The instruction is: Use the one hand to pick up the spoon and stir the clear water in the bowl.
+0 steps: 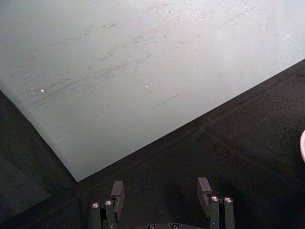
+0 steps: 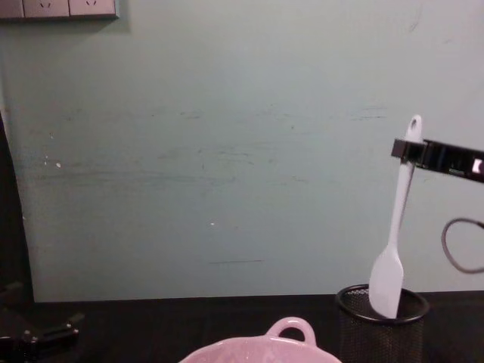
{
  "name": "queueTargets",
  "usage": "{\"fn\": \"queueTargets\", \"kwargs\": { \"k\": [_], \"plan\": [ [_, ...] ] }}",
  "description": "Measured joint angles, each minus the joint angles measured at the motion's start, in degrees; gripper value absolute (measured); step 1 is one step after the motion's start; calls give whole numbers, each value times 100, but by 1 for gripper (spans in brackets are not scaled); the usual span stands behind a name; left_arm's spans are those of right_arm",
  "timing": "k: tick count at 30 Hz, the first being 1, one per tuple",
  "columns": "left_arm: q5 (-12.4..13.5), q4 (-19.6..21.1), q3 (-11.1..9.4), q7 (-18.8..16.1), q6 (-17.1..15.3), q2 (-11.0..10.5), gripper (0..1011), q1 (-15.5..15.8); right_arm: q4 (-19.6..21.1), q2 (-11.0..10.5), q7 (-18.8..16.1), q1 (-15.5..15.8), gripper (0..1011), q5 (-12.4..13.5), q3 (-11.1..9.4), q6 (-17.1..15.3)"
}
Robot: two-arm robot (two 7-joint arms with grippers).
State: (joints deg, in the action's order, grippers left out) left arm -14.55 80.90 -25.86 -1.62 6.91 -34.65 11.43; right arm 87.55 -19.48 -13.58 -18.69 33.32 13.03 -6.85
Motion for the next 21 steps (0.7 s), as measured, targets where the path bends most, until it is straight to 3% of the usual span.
{"fn": "queueTargets", "kwargs": {
  "k": [21],
  "plan": [
    [0, 0, 0, 0, 0, 0, 1011, 0, -468, 304, 258, 159, 125, 320, -159, -252]
  ]
}}
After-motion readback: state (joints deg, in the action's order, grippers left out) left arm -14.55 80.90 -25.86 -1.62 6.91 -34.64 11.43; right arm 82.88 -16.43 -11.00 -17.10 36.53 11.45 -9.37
